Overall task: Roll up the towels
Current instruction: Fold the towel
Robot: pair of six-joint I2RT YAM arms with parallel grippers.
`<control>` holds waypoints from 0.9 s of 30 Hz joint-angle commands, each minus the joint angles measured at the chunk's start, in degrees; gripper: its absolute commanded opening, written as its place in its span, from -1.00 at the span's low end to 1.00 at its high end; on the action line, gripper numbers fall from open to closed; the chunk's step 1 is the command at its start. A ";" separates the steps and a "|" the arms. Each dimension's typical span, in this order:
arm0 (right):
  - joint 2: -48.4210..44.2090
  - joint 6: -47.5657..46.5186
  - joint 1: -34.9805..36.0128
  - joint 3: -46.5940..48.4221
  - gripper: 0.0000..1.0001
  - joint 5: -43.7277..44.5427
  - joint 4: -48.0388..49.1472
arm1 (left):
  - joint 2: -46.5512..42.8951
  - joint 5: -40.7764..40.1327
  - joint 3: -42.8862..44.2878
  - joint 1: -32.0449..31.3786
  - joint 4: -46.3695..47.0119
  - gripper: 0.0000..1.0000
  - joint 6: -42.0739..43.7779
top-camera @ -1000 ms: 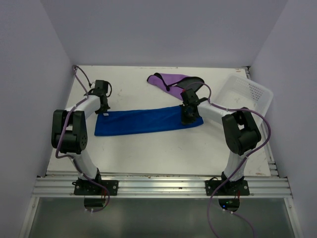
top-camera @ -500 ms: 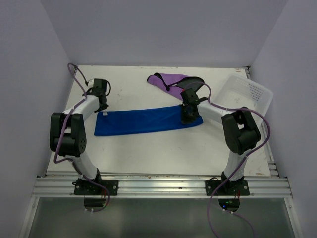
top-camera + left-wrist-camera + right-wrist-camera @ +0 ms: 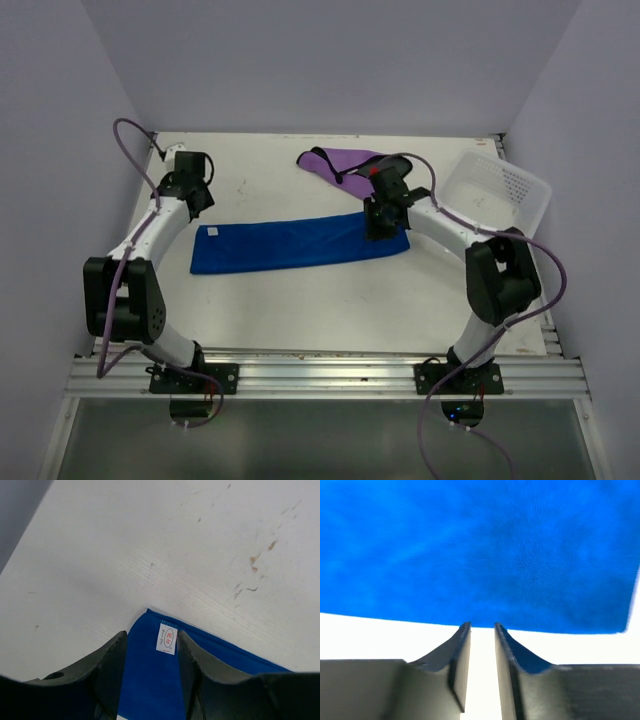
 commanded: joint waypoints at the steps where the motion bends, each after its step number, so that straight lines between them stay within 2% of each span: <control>1: -8.92 0.46 -0.35 2.79 -0.38 1.58 -1.98 | -7.67 2.96 0.55 -0.27 0.23 -0.03 0.75; 4: -13.66 2.38 -0.79 -0.02 -0.28 5.79 -1.19 | -12.42 7.27 -1.04 -0.27 1.46 0.01 0.48; 6: -16.05 4.32 -0.88 -3.09 -0.27 12.19 -0.75 | -14.63 10.86 -2.88 -0.27 2.07 0.04 0.31; 8: -20.61 9.06 -1.06 -8.95 -0.11 17.73 1.00 | -17.62 13.16 -5.42 -0.27 3.30 0.09 0.74; 11: -26.84 14.69 -1.24 -17.13 -0.07 20.83 5.75 | -21.05 13.96 -8.84 -0.36 3.83 0.25 1.79; 15: -31.17 21.88 -1.32 -23.93 0.17 25.83 9.01 | -24.57 14.66 -11.76 -0.44 2.87 0.37 3.55; 20: -31.88 28.49 -1.32 -29.81 0.22 28.13 12.08 | -31.33 17.12 -17.90 -1.41 6.55 0.41 3.65; 24: -30.92 33.06 -1.32 -32.98 0.23 28.57 18.92 | -33.45 11.00 -21.42 -4.57 8.49 0.44 5.75; 27: -28.81 34.38 -1.24 -33.17 0.25 29.80 21.91 | -33.10 10.18 -21.52 -5.45 7.44 0.47 6.02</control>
